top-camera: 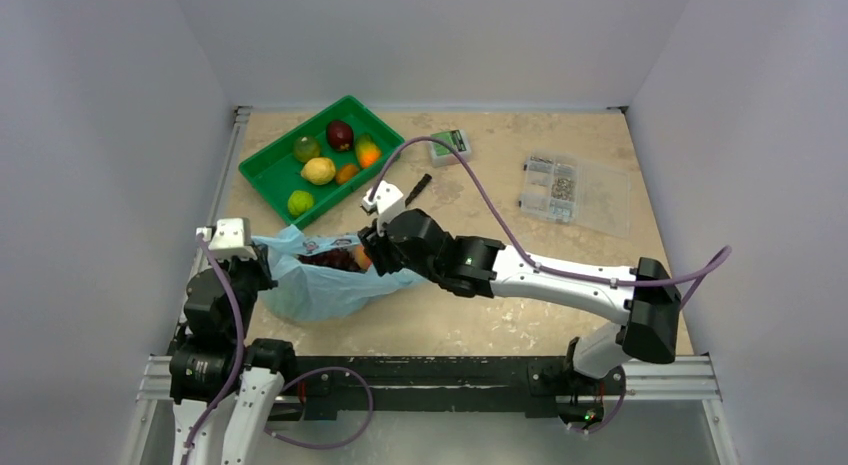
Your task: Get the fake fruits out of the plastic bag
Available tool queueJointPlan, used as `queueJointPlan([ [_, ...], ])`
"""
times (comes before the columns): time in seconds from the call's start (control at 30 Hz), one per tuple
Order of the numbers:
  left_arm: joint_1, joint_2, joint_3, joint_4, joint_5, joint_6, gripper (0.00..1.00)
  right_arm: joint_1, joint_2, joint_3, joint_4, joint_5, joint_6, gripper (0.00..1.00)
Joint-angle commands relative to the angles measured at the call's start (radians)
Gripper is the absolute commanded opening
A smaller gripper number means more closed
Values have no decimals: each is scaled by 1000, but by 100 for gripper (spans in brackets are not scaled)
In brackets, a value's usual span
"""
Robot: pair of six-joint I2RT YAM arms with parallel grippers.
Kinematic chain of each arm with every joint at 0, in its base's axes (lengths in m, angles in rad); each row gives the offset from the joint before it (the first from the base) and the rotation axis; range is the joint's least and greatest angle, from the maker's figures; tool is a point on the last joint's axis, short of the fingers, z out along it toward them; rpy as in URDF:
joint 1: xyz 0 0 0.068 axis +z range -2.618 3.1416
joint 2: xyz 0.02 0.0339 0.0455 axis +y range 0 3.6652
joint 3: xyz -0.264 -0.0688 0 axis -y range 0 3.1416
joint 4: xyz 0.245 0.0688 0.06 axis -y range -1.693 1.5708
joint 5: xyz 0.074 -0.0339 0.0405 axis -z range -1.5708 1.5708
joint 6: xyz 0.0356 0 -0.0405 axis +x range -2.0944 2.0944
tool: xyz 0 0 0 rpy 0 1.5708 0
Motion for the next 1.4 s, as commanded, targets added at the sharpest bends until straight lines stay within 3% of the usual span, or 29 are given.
queueJointPlan([
  [0.0,-3,-12,13,57,43,-16,0,62,-17,101,21,-182,-14,46],
  [0.3,-3,-68,21,62,15,-15,0,65,189,151,130,-160,-64,18],
  [0.53,-4,-140,13,80,22,-4,0,8,351,197,230,-225,-68,11],
  [0.7,-3,-189,19,75,46,-1,0,7,452,258,215,-210,-104,17],
  [0.9,-3,-212,11,79,38,4,0,9,440,216,218,65,-166,29],
  [1.17,-3,-177,18,77,60,7,0,0,462,202,224,92,-226,41],
  [1.37,-3,-177,20,67,33,6,0,0,495,176,210,114,-205,57],
])
